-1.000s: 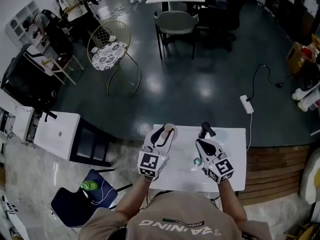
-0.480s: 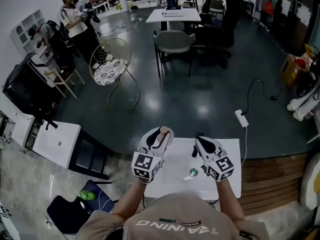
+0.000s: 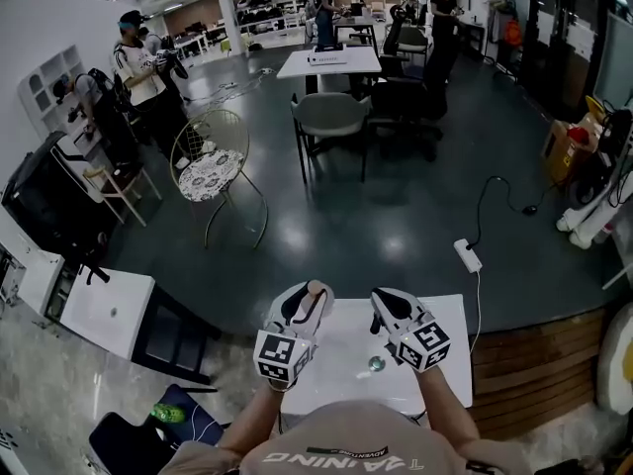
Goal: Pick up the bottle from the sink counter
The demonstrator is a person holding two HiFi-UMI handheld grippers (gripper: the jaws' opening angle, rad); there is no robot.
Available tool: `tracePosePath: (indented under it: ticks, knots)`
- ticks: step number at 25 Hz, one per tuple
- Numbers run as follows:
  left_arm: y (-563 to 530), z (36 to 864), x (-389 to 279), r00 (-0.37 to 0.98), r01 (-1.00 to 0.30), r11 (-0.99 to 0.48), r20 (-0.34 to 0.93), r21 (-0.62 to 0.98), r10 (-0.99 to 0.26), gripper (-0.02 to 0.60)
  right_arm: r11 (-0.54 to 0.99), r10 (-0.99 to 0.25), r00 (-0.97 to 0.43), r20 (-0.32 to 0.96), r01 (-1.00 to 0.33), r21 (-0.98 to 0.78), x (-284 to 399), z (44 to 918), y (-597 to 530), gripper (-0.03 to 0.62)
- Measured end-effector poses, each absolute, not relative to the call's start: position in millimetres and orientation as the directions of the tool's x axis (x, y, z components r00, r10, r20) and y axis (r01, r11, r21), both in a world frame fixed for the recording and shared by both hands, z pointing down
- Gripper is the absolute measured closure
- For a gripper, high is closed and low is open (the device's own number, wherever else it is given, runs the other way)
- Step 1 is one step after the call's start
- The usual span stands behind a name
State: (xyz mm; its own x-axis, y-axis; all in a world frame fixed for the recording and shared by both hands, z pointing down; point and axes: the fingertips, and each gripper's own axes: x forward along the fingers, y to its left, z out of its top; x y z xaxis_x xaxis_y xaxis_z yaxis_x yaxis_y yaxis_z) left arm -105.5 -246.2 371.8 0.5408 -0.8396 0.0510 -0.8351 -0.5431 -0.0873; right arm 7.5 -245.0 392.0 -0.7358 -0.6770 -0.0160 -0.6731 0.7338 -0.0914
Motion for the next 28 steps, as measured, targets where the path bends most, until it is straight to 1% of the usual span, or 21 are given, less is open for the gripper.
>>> tracePosePath:
  ticks: [11, 22, 28]
  knots:
    - [-242, 385, -106, 0.543, -0.836, -0.547, 0.076, -0.041, -0.836, 0.453, 0.750, -0.657, -0.754, 0.019, -0.656, -0.085, 6, 398, -239, 0.586]
    - [-243, 386, -116, 0.545, -0.835, -0.548, 0.070, -0.046, -0.836, 0.453, 0.764, -0.639, -0.767, 0.052, -0.641, -0.070, -5, 404, -239, 0.587]
    - [-250, 400, -126, 0.534, -0.843, -0.538, 0.087, -0.026, -0.841, 0.453, 0.748, -0.657, -0.751, 0.071, -0.660, -0.062, -4, 415, -242, 0.586]
